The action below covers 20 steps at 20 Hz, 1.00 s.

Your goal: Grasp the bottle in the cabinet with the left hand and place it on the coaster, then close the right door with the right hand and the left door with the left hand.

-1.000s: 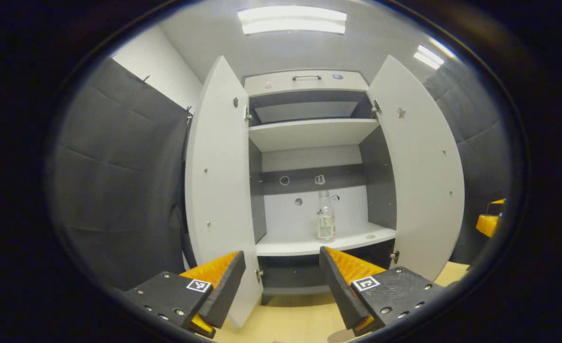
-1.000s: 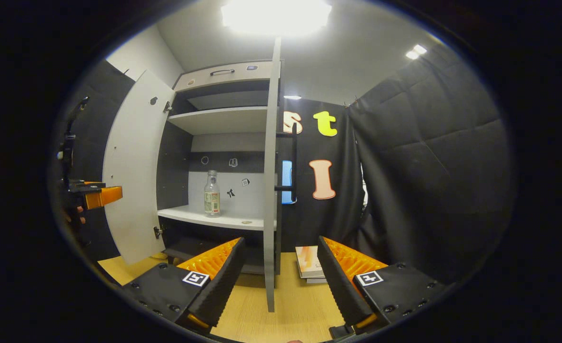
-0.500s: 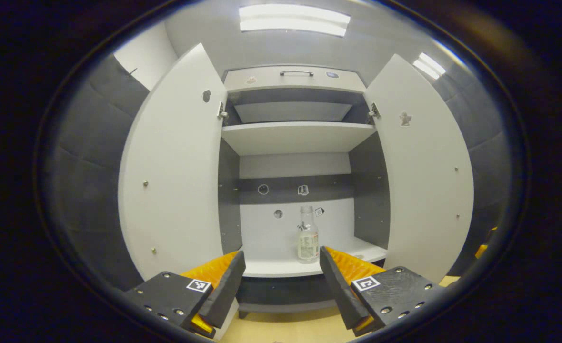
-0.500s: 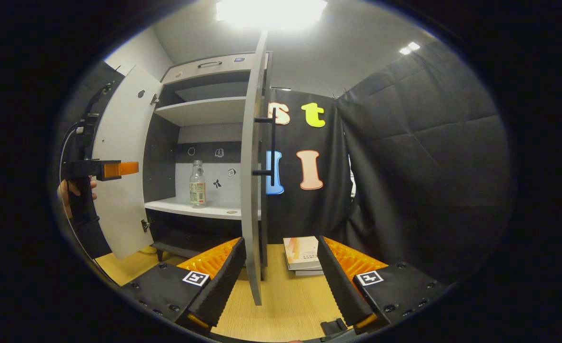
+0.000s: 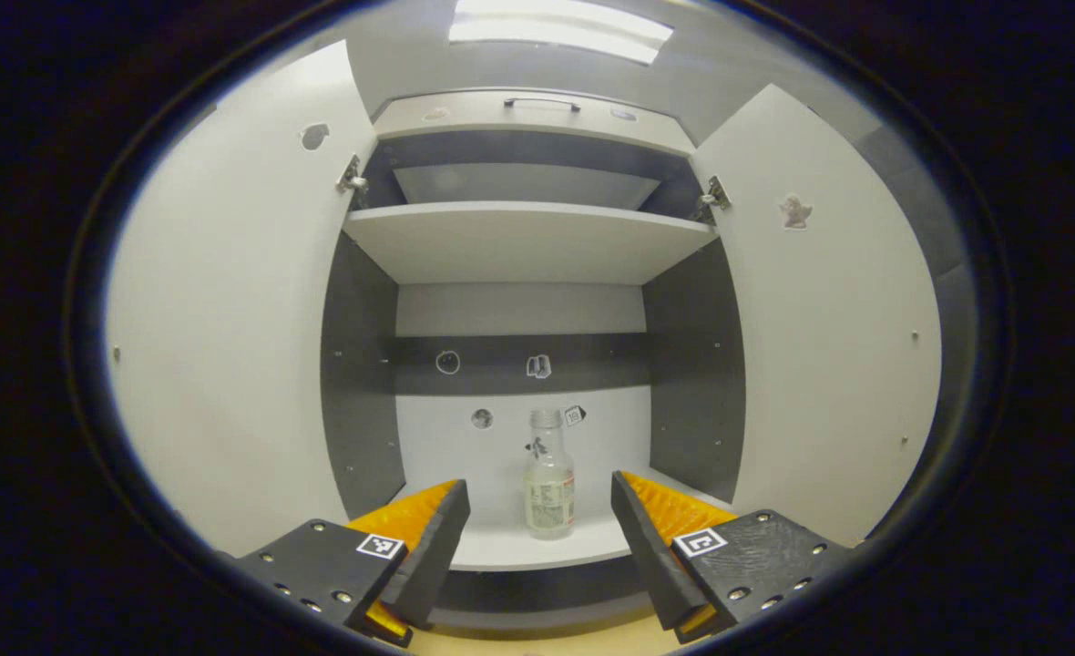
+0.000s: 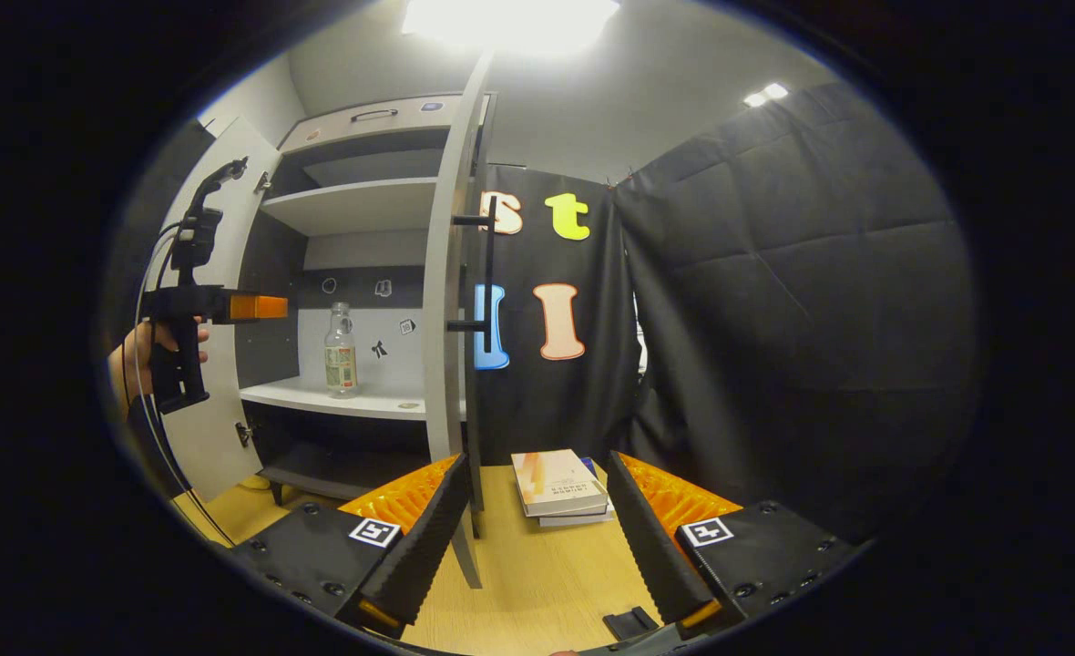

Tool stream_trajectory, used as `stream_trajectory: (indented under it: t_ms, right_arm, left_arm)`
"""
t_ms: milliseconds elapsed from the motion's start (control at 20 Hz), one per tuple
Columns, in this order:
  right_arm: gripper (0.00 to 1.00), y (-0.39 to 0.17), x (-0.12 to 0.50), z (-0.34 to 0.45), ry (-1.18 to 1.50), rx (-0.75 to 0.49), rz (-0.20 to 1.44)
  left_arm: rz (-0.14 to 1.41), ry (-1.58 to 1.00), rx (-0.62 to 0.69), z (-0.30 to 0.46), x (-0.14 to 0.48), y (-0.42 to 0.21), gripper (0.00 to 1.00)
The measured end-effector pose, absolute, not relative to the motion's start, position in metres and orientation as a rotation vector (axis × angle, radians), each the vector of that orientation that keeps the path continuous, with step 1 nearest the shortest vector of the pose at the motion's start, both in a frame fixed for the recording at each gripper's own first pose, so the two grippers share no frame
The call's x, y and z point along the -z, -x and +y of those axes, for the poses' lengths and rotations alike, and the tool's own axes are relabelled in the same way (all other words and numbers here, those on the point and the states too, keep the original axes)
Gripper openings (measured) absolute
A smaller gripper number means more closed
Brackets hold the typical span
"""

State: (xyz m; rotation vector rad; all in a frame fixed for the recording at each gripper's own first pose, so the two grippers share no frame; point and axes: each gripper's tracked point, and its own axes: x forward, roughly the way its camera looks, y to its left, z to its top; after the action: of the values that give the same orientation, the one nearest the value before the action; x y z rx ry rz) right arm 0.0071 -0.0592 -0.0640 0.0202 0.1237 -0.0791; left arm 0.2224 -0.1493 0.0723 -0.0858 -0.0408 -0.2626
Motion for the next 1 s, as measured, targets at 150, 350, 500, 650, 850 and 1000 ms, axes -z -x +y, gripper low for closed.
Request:
stream_trajectory:
  t_ms: [150, 350, 500, 650, 850, 1000]
  right_arm:
    - [0.96, -0.007, 0.067, -0.066, -0.029, 0.120, 0.135]
    - [0.94, -0.003, 0.071, -0.072, -0.027, 0.171, 0.146]
    - [0.96, -0.003, 0.074, -0.075, -0.016, 0.202, 0.162]
    - [0.96, -0.004, 0.079, -0.075, -0.013, 0.228, 0.178]
    - [0.96, -0.007, 0.081, -0.073, 0.000, 0.255, 0.187]
    - [0.96, -0.009, 0.083, -0.072, 0.011, 0.276, 0.193]
  left_arm:
    - [-0.034, 0.096, 0.290, -0.158, -0.070, -0.244, 0.90]
    - [-0.027, 0.130, 0.321, -0.167, -0.072, -0.279, 0.92]
    - [-0.018, 0.134, 0.334, -0.173, -0.072, -0.308, 0.92]
    - [-0.021, 0.121, 0.336, -0.176, -0.072, -0.337, 0.92]
    - [-0.015, 0.091, 0.324, -0.179, -0.066, -0.371, 0.91]
    - [-0.002, 0.079, 0.343, -0.191, -0.063, -0.388, 0.91]
